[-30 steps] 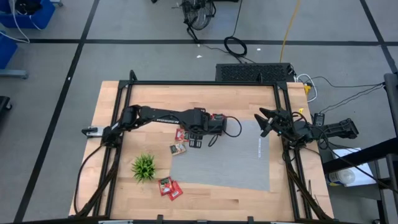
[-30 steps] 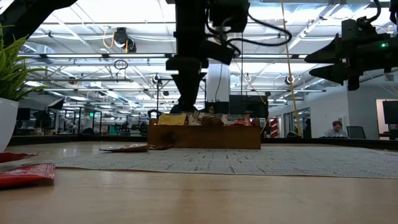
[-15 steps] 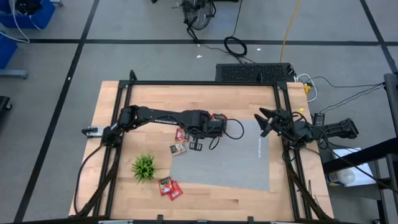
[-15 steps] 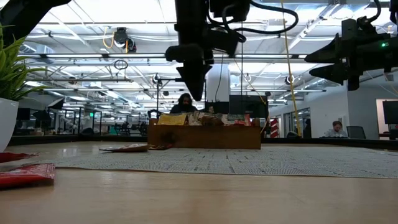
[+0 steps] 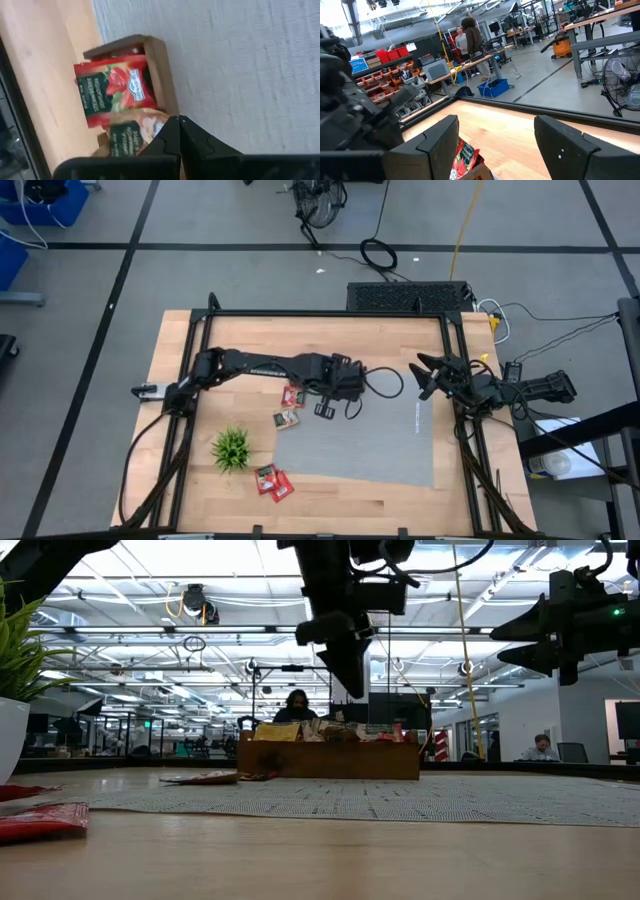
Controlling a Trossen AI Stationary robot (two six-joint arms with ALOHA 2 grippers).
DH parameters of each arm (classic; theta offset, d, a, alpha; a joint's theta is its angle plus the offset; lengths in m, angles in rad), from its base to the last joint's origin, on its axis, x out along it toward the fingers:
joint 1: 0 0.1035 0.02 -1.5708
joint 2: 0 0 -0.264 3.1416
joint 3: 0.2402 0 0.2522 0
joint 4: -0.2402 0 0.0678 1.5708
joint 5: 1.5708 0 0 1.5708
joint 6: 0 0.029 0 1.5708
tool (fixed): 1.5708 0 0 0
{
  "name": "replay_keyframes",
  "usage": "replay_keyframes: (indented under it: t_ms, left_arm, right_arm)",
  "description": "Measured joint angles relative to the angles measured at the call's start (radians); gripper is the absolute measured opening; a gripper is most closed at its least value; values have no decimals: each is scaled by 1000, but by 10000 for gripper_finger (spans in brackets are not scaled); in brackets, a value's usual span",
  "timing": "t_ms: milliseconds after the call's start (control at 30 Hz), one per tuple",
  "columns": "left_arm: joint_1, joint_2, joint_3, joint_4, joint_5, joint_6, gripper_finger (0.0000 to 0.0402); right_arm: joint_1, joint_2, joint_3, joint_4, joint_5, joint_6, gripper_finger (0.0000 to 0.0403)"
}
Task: Pick & Place Tea
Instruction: Put the gold tea bag into the middle section of the wooden organizer
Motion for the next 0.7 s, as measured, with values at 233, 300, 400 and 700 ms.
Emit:
replay_keyframes:
  t_ms: [233, 300, 400, 700]
  left_arm:
    - [54, 53, 0, 18, 11, 34, 1]
    - [68, 59, 0, 16, 18, 40, 1]
    - [83, 59, 0, 27, 32, 45, 1]
    - [113, 58, -65, 37, 62, 66, 0]
  right_arm:
    - [0, 0, 0, 0, 0, 0, 242]
    - [0, 0, 0, 0, 0, 0, 242]
    - [0, 0, 0, 0, 0, 0, 242]
    - [0, 0, 0, 0, 0, 0, 242]
